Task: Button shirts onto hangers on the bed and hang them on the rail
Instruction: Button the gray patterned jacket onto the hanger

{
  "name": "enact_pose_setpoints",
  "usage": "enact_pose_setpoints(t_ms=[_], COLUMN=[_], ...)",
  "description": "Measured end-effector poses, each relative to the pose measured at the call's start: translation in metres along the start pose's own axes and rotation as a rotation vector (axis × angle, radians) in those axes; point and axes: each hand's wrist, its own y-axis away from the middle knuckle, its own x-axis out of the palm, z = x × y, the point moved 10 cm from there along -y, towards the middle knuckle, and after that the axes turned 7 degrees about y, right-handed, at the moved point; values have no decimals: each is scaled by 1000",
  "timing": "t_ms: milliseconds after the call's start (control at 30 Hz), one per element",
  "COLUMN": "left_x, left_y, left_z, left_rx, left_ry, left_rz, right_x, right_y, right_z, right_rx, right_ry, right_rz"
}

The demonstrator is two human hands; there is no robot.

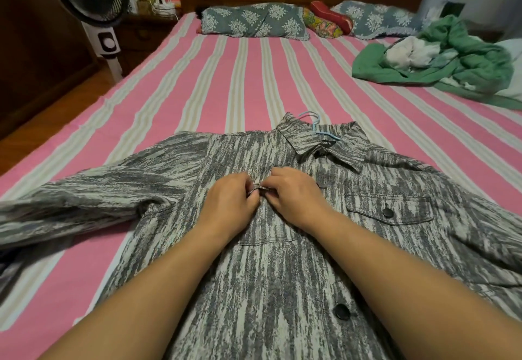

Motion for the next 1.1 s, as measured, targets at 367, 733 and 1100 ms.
enact_pose_setpoints(t_ms=[367,733,1100], left_x=[6,15,13], left_y=[-3,-5,-7], left_z=[-7,-3,-12], left_rx=[130,69,19], left_ry=[64,31,-128], left_rz=[151,345,174], right_x=[14,23,10], right_y=[2,36,54], right_z=[-10,-11,-39], right_rx=[108,-19,350], right_ry=[-93,-87,105], right_rz=[69,411,106])
